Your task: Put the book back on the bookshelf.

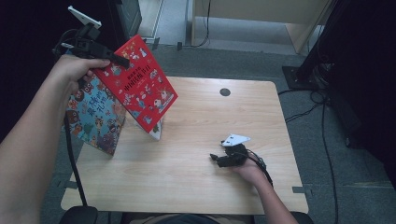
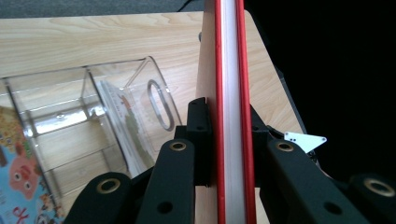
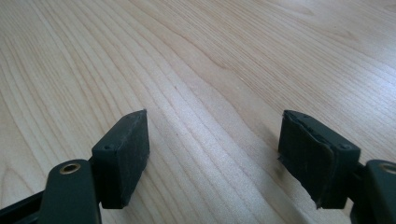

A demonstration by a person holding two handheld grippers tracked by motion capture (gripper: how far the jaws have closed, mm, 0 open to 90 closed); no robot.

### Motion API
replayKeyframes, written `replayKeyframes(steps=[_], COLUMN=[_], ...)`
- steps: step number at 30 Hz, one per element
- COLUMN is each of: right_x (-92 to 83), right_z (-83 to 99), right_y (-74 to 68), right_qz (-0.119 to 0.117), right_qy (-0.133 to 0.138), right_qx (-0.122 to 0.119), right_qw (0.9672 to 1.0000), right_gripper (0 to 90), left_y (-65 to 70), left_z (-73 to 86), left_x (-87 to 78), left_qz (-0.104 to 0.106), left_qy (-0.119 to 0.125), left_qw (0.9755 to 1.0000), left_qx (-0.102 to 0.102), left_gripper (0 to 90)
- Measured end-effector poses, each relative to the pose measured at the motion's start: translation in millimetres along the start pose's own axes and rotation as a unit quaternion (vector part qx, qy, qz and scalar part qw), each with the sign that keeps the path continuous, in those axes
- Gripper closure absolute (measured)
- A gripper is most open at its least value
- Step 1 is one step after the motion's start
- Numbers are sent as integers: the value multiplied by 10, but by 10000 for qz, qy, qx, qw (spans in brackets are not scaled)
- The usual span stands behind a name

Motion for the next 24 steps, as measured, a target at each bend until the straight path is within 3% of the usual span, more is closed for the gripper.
replayKeyframes(steps=[10,24], right_x=[-3,7], right_z=[5,-1], right_y=[-3,-8], right_qz=[25,-7], right_qy=[-7,-37], right_qx=[1,-17], right_qw=[10000,10000], right_gripper=[240,213], left_y=[-156,-281], left_z=[39,98], left_x=[-244,-620], left_qz=[37,-170], left_qy=[277,571], left_qw=[9993,9973], left_qx=[-234,-435], left_gripper=[798,797])
Point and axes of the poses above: each handheld gripper's, and its own axes: x roughly forward along the jaws, z roughly out of its underside, y roughly to its right, the point moved 2 cm from there along x, roughly forward along the jaws, and after that the axes turned 4 degrees about -z, right-handed, at the moved point
